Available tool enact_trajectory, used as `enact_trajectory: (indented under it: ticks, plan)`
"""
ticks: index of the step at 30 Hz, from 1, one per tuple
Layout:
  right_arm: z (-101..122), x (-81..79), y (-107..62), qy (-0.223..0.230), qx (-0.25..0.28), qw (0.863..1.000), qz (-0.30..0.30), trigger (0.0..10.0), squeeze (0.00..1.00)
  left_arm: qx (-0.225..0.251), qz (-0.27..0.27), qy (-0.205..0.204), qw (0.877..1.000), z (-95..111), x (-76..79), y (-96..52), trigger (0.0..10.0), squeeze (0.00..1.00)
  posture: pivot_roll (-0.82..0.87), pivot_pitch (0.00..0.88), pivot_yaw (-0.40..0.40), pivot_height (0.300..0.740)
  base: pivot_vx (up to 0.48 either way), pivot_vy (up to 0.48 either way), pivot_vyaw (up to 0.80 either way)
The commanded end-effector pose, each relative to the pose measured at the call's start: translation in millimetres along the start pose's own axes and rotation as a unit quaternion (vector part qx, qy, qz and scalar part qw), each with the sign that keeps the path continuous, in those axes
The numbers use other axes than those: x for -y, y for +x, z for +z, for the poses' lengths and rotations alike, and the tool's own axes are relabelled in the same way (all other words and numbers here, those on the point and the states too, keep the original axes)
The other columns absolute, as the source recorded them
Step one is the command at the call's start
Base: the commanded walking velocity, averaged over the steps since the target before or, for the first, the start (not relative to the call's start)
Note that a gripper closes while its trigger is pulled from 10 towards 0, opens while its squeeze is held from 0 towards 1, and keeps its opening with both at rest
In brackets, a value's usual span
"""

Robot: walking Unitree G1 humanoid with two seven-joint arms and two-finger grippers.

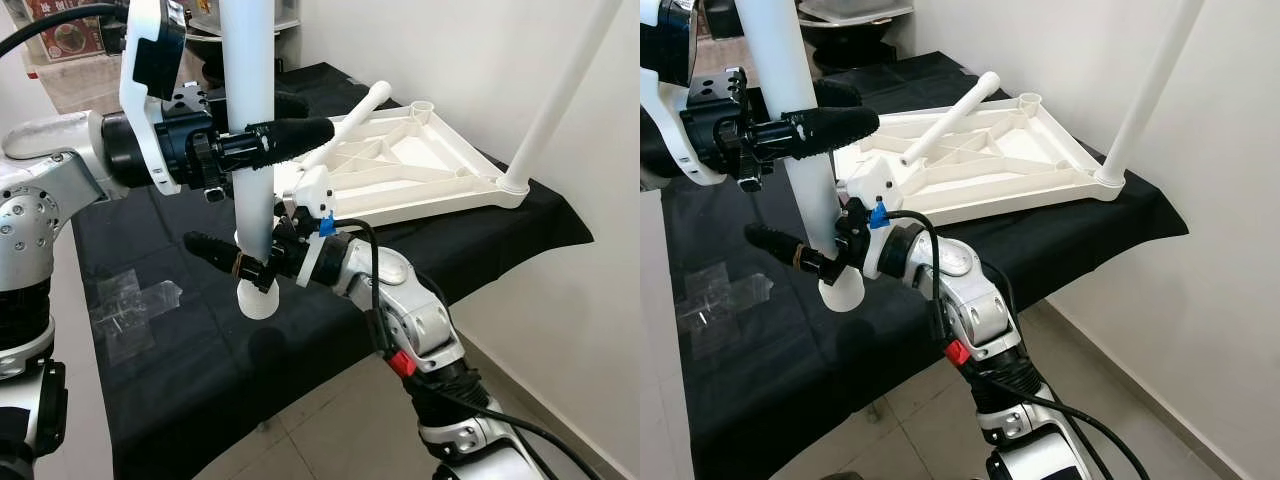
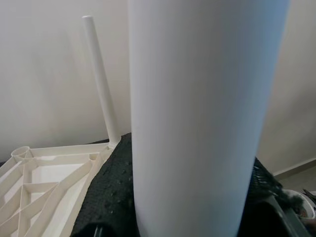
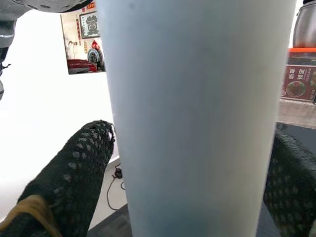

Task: Building children table

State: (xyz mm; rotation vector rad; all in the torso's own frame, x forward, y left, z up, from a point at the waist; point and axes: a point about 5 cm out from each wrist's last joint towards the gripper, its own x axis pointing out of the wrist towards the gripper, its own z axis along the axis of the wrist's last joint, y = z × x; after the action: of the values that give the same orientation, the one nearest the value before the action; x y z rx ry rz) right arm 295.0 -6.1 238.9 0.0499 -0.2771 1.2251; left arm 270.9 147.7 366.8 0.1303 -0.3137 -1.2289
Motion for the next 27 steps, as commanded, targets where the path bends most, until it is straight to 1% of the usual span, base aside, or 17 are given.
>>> enact_trajectory:
  ticks: [1,4,7,18,19,20,27]
  plan:
    - [-6.1,-5.6,7.8,-0.017,-0.021,1.000,0.006,10.0,0.00,0.006,-0.020,0.006,1.000,3.5,4.5,4.4,0.0,0.00,0.02,0.031,-0.002,0.740,0.000,0.000,0.00]
    - [-7.7,-6.7,12.2,-0.022,-0.029,0.999,0.003,10.0,0.00,0.007,-0.021,0.006,1.000,3.4,4.5,5.0,0.0,0.00,0.02,0.032,-0.001,0.740,0.000,0.000,0.00]
    - [-4.4,-7.1,17.2,-0.021,-0.027,0.999,0.003,10.0,0.00,0.006,-0.022,0.005,1.000,3.3,4.7,5.9,0.0,0.00,0.02,0.034,-0.002,0.740,0.000,0.000,0.00]
    - [0.4,-9.2,19.7,-0.015,-0.016,1.000,0.006,10.0,0.00,0.008,-0.023,0.003,1.000,2.3,5.3,5.7,0.0,0.00,0.02,0.033,-0.004,0.740,0.000,0.000,0.00]
    - [1.6,-9.0,20.0,-0.013,-0.012,1.000,0.005,1.1,0.00,0.009,-0.023,0.002,1.000,2.4,5.2,5.8,0.0,0.00,0.02,0.033,-0.004,0.740,0.000,0.000,0.00]
    - [2.6,-8.9,20.4,-0.010,-0.008,1.000,0.005,0.0,0.00,0.010,-0.023,0.003,1.000,2.5,5.0,5.9,0.0,0.00,0.02,0.034,-0.003,0.740,0.000,0.000,0.00]
    - [5.1,-8.8,21.6,-0.002,0.002,1.000,0.006,0.0,0.00,0.010,-0.022,0.003,1.000,2.7,4.8,5.8,0.0,0.00,0.02,0.032,-0.004,0.740,0.000,0.000,0.00]
